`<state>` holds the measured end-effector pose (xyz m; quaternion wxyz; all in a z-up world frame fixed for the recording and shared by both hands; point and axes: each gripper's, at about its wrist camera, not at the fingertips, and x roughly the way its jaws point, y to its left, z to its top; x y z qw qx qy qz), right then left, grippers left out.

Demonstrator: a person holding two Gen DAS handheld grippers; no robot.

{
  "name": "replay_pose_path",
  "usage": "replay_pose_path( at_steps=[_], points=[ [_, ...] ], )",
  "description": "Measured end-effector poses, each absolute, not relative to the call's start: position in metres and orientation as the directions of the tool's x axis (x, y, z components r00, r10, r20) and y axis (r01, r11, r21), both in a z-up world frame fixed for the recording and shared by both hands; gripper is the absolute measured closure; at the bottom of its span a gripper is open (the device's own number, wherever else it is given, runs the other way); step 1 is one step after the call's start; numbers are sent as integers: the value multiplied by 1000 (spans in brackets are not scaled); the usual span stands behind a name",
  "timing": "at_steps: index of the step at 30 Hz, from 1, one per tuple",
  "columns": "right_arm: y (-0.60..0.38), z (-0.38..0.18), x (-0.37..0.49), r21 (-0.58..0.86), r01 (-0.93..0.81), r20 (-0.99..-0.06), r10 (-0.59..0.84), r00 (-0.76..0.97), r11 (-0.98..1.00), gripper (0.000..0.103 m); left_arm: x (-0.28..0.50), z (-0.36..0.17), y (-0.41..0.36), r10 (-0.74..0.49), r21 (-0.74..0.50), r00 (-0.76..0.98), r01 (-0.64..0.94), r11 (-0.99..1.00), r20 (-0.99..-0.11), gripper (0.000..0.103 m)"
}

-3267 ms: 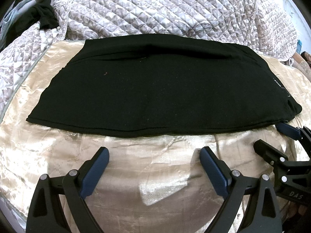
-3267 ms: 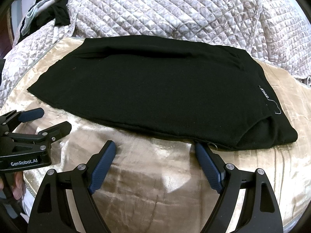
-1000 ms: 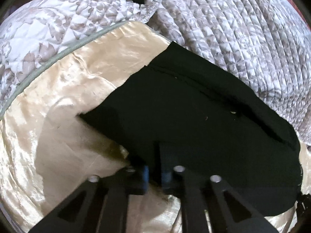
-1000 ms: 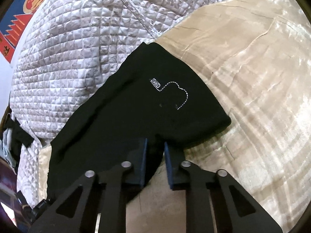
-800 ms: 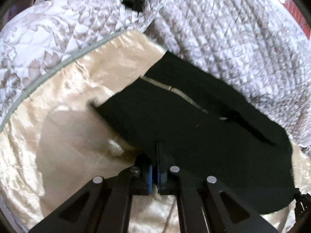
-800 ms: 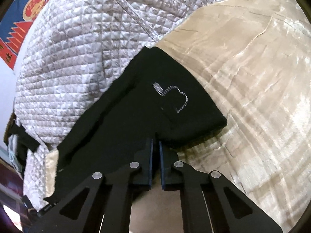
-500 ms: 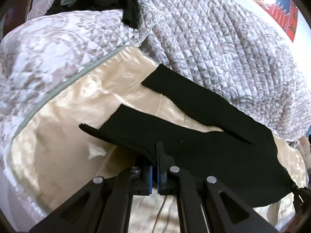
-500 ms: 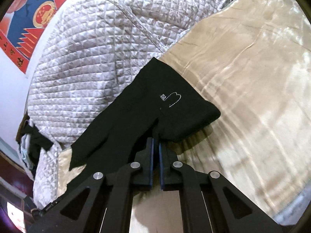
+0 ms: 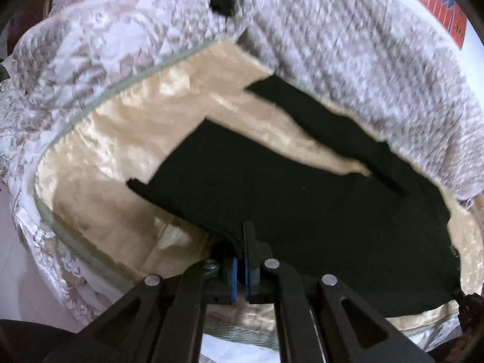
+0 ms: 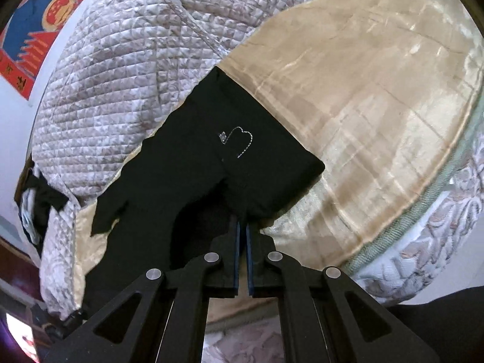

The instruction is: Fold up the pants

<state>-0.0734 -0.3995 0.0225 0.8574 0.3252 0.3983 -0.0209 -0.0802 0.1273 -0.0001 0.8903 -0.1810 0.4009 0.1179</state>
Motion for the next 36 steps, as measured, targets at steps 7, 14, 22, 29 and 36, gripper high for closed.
replay_pose_path(
  at_steps=[7, 14, 22, 29, 36],
  points=[
    [-401, 13, -75, 503, 335, -749, 208, 629, 796, 91, -97, 11, 133, 142, -193, 634, -429, 883, -760, 87],
    [-392, 65, -86, 324, 315, -702, 3, 713, 892, 77, -99, 38, 131, 258, -116, 659, -468, 876, -707, 86],
    [-347, 48, -23, 204, 16, -717, 138, 683, 979, 77, -55, 27, 99, 107, -115, 674, -277, 954, -731, 74],
    [-356, 28, -21, 57, 97, -797, -13, 604, 994, 77, -50, 15, 93, 141, -46, 632, -270, 962, -762, 74],
    [-344, 54, -6, 118, -4, -749, 92, 656, 993, 72, -16, 29, 69, 123, -11, 649, -198, 980, -751, 71]
  ],
)
